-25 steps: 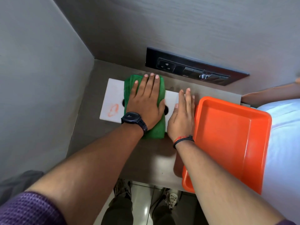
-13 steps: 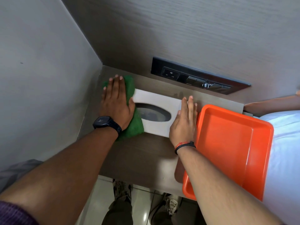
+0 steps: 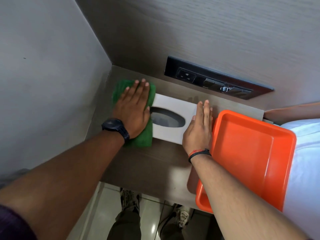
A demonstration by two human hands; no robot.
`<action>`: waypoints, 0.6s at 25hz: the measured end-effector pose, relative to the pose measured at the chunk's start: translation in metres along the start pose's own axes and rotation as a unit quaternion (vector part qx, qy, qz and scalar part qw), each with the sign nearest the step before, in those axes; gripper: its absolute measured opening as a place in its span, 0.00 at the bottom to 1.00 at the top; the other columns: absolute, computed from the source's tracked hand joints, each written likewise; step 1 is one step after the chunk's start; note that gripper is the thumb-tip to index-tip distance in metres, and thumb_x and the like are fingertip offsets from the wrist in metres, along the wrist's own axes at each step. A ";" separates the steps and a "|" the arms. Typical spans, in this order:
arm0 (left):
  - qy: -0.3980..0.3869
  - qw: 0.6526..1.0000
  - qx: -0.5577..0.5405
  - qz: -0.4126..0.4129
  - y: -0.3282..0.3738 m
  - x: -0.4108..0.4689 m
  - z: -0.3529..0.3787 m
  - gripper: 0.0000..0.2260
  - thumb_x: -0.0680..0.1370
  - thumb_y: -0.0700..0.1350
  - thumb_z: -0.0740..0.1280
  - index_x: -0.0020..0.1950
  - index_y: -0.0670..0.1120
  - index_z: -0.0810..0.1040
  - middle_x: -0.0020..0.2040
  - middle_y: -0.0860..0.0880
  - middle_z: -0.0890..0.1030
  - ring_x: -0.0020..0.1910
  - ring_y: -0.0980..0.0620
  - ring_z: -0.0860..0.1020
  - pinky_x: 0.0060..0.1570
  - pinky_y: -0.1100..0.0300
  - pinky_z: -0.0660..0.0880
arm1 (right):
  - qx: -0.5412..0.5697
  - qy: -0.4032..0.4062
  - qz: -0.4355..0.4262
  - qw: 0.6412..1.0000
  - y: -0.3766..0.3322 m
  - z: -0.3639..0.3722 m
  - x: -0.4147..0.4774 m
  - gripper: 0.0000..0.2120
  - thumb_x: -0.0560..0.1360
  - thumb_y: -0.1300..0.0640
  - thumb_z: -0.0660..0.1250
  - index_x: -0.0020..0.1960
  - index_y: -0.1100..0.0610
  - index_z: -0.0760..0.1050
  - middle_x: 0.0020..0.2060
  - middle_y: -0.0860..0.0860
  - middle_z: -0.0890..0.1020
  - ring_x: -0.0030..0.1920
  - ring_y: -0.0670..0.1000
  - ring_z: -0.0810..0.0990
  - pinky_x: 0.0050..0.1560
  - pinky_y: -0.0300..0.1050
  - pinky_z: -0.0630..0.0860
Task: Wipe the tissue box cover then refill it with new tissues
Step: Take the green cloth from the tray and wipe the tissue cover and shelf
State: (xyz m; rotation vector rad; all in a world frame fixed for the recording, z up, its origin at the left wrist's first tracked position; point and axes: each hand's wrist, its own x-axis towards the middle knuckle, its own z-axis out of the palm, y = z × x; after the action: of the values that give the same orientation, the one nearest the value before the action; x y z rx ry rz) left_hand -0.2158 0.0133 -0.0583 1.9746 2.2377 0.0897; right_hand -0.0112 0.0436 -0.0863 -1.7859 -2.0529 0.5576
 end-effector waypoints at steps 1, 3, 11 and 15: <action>0.001 1.000 -0.008 0.005 -0.010 0.001 -0.001 0.29 0.77 0.49 0.50 0.75 0.38 0.55 0.75 0.40 0.60 0.74 0.42 0.57 0.72 0.50 0.49 | 0.000 0.001 0.001 1.000 0.000 0.000 0.000 0.24 0.78 0.61 0.49 0.74 0.60 0.60 0.76 0.55 0.58 0.76 0.59 0.56 0.73 0.55 0.59; -0.001 0.999 -0.028 -0.015 -0.019 0.002 -0.002 0.29 0.77 0.48 0.51 0.76 0.38 0.54 0.76 0.39 0.58 0.75 0.41 0.55 0.73 0.49 0.49 | 0.001 0.002 -0.001 1.000 0.000 0.000 0.000 0.24 0.78 0.62 0.50 0.74 0.60 0.60 0.76 0.55 0.59 0.76 0.59 0.56 0.73 0.56 0.59; -0.005 1.000 -0.017 -0.019 0.024 -0.015 0.005 0.29 0.77 0.47 0.52 0.76 0.39 0.53 0.77 0.40 0.56 0.75 0.43 0.53 0.73 0.49 0.50 | 0.006 0.005 0.006 1.000 -0.001 0.000 0.000 0.24 0.78 0.62 0.51 0.73 0.60 0.60 0.76 0.56 0.59 0.75 0.60 0.56 0.74 0.55 0.58; -0.003 1.000 -0.023 0.006 0.052 -0.018 0.010 0.29 0.76 0.47 0.52 0.76 0.39 0.55 0.76 0.42 0.58 0.75 0.44 0.56 0.73 0.50 0.50 | 0.005 -0.005 0.000 1.000 -0.002 -0.003 -0.001 0.24 0.79 0.54 0.49 0.74 0.60 0.60 0.76 0.56 0.58 0.75 0.60 0.55 0.74 0.53 0.56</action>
State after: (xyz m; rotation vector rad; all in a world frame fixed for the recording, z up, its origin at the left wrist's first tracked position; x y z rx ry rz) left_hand -0.1610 0.0012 -0.0589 1.9629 2.1999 0.1336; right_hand -0.0109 0.0429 -0.0830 -1.7813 -2.0528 0.5772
